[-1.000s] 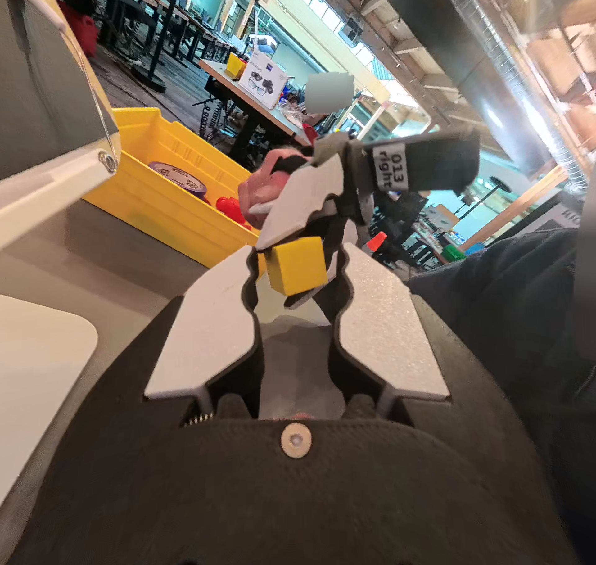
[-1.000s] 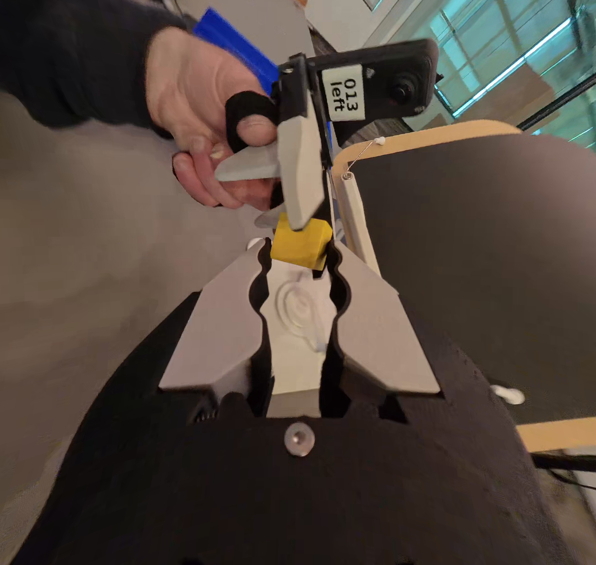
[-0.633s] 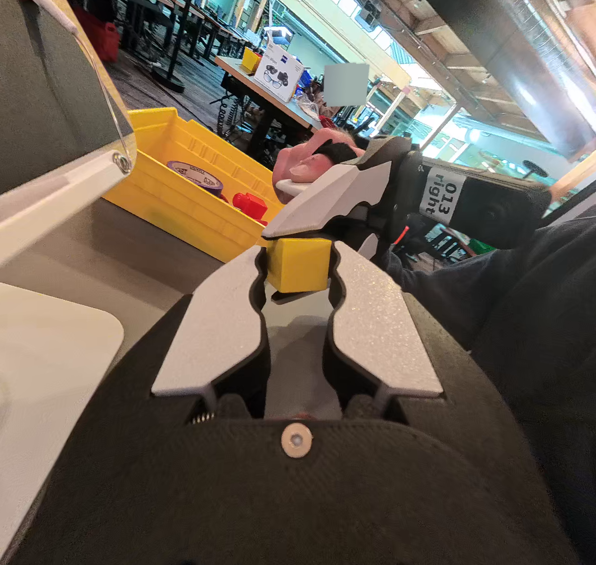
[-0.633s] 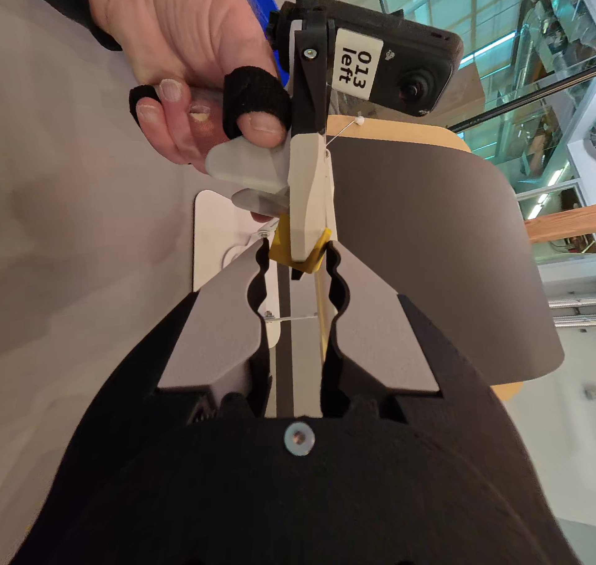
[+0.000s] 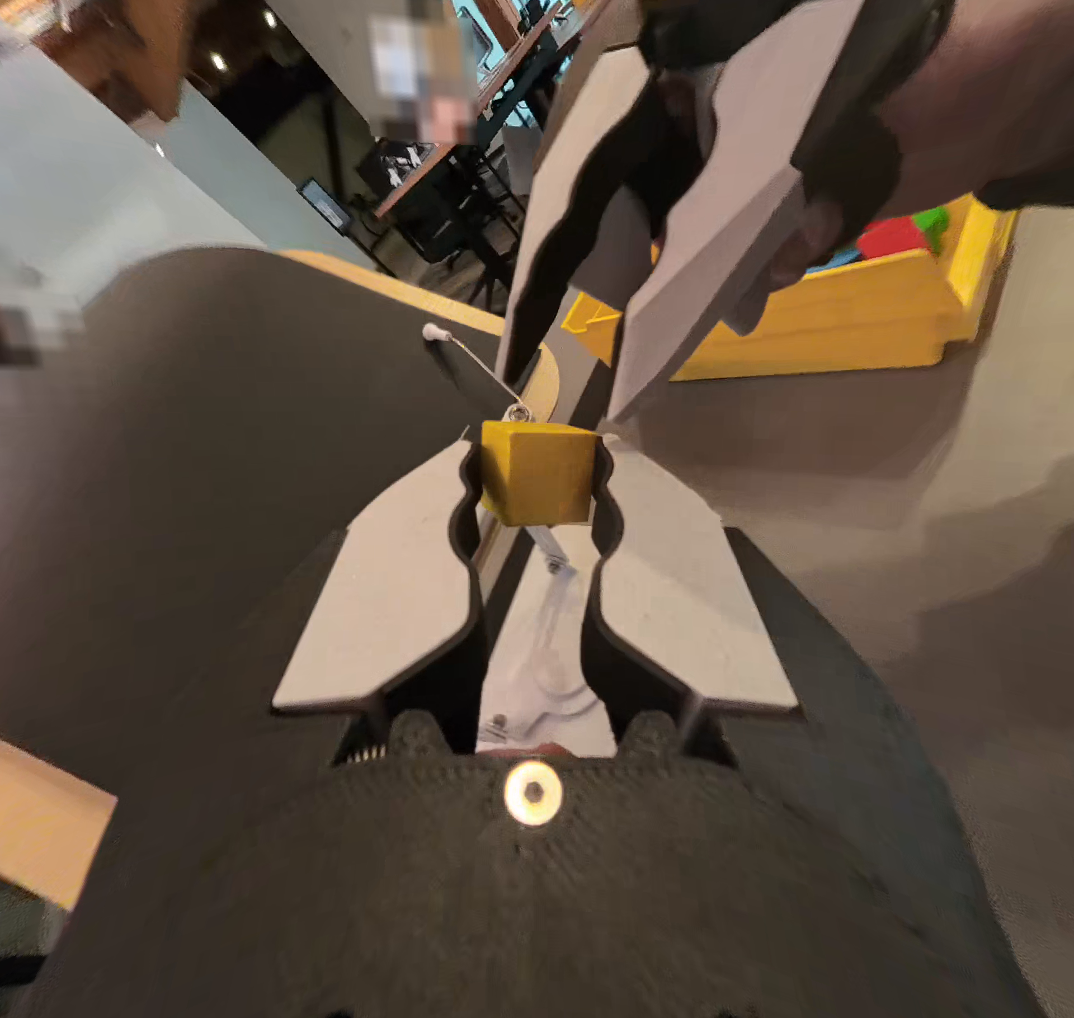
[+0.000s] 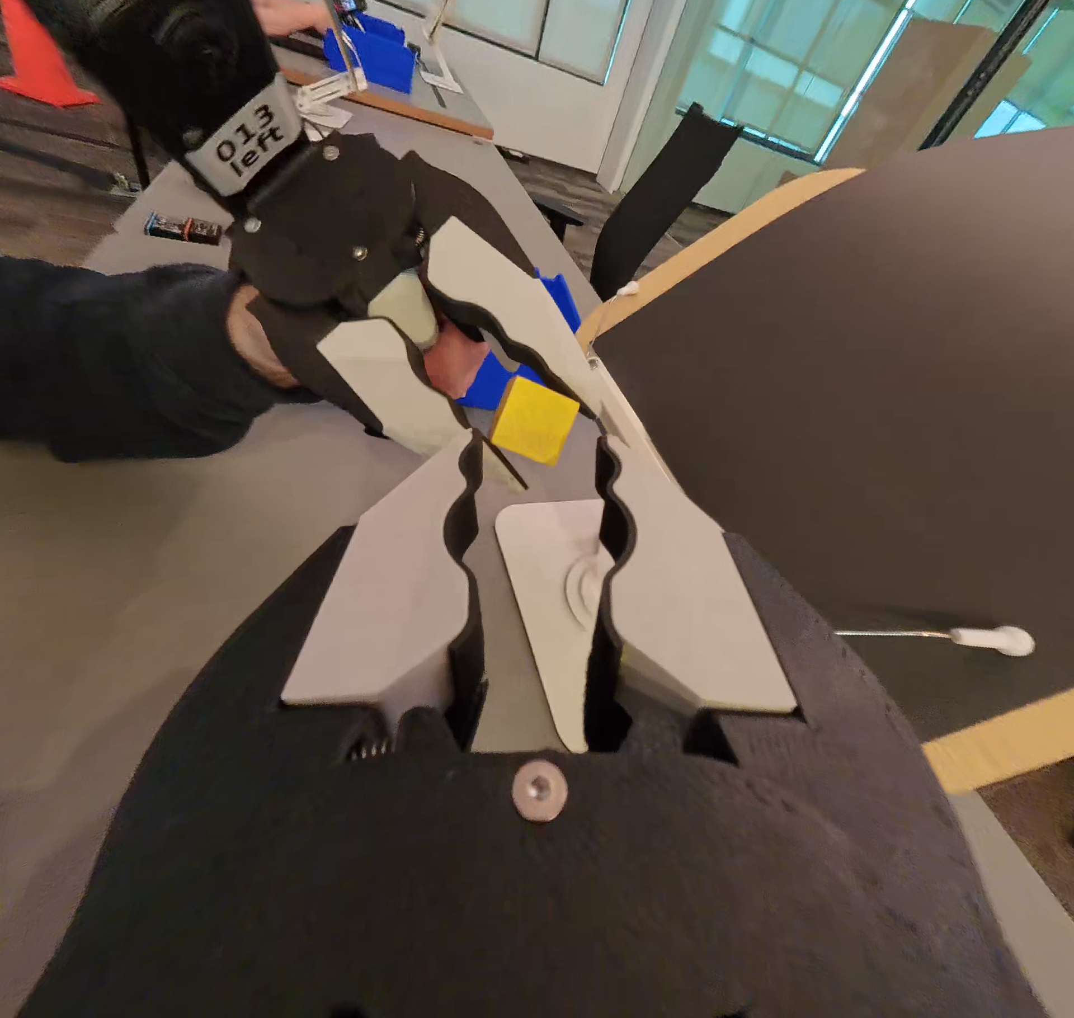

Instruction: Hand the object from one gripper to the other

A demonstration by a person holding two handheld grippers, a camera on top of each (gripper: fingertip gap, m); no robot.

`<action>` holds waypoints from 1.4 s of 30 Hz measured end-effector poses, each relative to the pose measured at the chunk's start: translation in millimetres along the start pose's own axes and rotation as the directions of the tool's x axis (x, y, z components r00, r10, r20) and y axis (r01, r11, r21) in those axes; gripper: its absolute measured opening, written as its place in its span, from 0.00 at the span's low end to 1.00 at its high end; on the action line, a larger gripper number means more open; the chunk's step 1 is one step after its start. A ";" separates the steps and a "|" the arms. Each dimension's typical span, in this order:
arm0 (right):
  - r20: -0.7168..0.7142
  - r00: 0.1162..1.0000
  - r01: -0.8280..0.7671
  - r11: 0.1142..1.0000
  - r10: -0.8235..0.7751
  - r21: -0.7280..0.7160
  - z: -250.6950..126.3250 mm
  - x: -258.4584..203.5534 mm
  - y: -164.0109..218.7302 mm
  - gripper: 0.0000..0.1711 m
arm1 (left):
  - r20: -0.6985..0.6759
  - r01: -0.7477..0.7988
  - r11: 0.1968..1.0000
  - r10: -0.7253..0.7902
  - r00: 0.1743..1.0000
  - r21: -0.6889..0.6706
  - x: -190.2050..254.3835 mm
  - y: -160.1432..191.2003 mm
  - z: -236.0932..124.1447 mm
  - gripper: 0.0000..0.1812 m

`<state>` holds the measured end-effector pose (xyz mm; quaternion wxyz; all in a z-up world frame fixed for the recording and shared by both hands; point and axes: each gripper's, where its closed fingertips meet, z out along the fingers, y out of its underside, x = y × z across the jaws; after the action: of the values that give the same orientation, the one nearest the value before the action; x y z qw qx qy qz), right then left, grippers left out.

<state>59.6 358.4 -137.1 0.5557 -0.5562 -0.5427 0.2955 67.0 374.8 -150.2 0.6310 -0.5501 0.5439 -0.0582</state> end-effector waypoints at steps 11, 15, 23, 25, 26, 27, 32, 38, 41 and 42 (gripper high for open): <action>0.040 0.989 -0.139 0.990 0.141 -0.037 8.4 -4.9 4.5 0.14 | 0.112 -0.208 0.978 0.210 0.971 -0.025 3.4 -4.7 4.6 0.20; 0.058 0.993 -0.107 0.994 0.105 0.026 6.5 -6.0 -2.0 0.14 | 0.105 -0.166 0.986 0.163 0.981 0.017 1.8 -9.0 2.3 0.20; 0.001 0.974 0.224 0.954 -0.228 0.198 -15.8 -13.6 -24.0 0.14 | -0.413 0.564 0.805 -0.457 0.788 0.184 -0.3 -31.9 -20.5 0.27; -0.051 0.932 0.362 0.927 -0.358 0.097 -14.5 -12.8 -15.7 0.14 | -0.545 0.728 0.678 -0.573 0.613 0.106 0.1 -31.4 -21.1 0.29; -0.071 0.906 0.420 0.906 -0.417 0.041 -13.5 -11.9 -11.7 0.14 | -0.589 0.777 0.626 -0.604 0.537 0.067 1.5 -31.1 -20.8 0.29; -0.088 0.877 0.473 0.881 -0.473 -0.015 -12.5 -10.5 -7.6 0.14 | -0.614 0.812 0.583 -0.626 0.480 0.039 2.3 -31.3 -19.8 0.29; -0.124 0.725 0.645 0.730 -0.678 -0.226 -6.9 -6.2 1.2 0.14 | -0.645 0.850 0.519 -0.680 0.348 -0.088 18.8 -30.6 -10.5 0.30; -0.137 0.626 0.684 0.625 -0.768 -0.376 -0.5 1.0 5.7 0.14 | -0.510 0.820 0.565 -0.733 0.450 -0.087 21.7 -19.9 5.4 0.19; -0.141 0.602 0.692 0.601 -0.786 -0.400 0.8 1.8 4.7 0.14 | -0.477 0.806 0.589 -0.728 0.493 -0.065 18.9 -17.9 6.6 0.16; -0.142 0.599 0.694 0.599 -0.788 -0.399 0.7 1.6 4.1 0.14 | -0.469 0.796 0.603 -0.719 0.513 -0.053 18.4 -18.0 6.5 0.16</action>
<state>60.4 361.0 -140.7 0.6120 -0.3921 -0.6720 -0.1420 88.7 359.6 -149.3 0.4432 -0.6475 0.3694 -0.4979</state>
